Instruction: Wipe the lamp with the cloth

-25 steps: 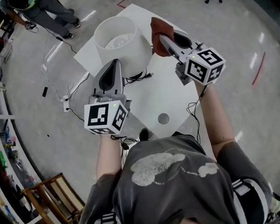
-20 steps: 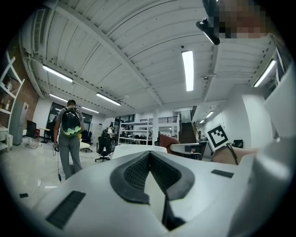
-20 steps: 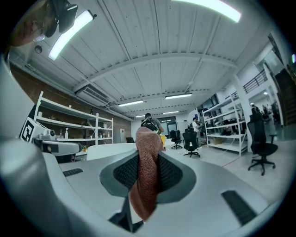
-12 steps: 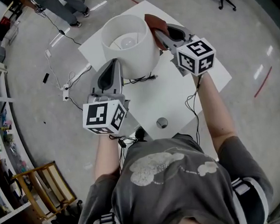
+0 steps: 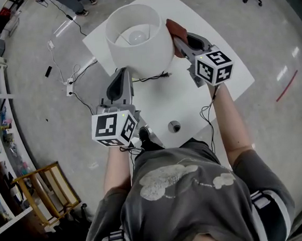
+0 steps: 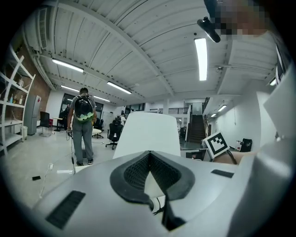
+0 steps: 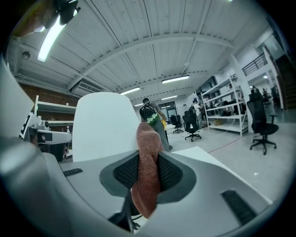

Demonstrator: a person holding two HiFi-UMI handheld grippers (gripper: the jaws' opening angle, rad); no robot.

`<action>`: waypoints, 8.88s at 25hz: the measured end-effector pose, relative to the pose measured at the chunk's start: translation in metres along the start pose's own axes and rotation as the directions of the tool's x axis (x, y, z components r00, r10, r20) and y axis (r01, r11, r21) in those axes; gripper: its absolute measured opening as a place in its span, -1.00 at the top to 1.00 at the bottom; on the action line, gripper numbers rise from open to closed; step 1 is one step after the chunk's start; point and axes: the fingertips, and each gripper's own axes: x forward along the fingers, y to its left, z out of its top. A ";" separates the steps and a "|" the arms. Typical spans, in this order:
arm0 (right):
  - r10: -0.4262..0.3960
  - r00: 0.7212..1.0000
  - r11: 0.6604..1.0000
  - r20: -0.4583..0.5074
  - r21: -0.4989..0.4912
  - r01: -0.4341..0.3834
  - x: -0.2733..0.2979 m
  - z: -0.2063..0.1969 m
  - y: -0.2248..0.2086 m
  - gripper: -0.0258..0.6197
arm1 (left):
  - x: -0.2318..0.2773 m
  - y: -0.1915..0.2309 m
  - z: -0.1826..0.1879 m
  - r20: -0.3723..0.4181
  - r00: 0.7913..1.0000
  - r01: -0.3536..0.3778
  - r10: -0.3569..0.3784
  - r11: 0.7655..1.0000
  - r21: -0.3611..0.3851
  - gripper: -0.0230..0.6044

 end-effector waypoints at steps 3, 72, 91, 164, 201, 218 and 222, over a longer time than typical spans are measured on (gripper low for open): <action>-0.020 1.000 0.999 -0.021 0.034 0.021 0.003 -0.022 -0.007 0.64 | 0.004 0.008 -0.016 -0.018 1.000 0.003 -0.003 1.000 -0.013 0.90; -0.352 0.903 0.934 0.245 0.027 0.357 -0.056 0.044 0.149 0.64 | -0.001 0.060 0.052 0.056 0.902 0.427 -0.429 0.903 0.041 0.90; -0.600 0.777 0.793 0.191 0.019 0.609 0.011 0.011 0.185 0.64 | 0.067 0.101 0.008 -0.074 0.695 0.717 -0.715 0.697 0.002 0.90; -0.885 0.461 0.428 -0.068 0.276 0.861 0.133 -0.067 0.206 0.64 | 0.122 0.178 -0.037 -0.236 0.253 0.941 -0.938 0.296 -0.167 0.90; -0.848 0.450 0.495 0.281 0.113 0.861 0.123 0.115 0.195 0.64 | 0.172 0.144 0.047 -0.122 0.271 0.958 -0.955 0.280 -0.062 0.90; -0.962 0.274 0.267 0.019 0.291 0.919 0.190 0.022 0.139 0.64 | 0.222 0.168 -0.015 -0.246 0.050 0.982 -0.968 0.092 -0.162 0.90; -0.969 0.241 0.215 -0.051 0.305 0.928 0.202 -0.001 0.129 0.64 | 0.230 0.183 -0.035 -0.284 0.025 0.978 -0.959 0.082 -0.191 0.90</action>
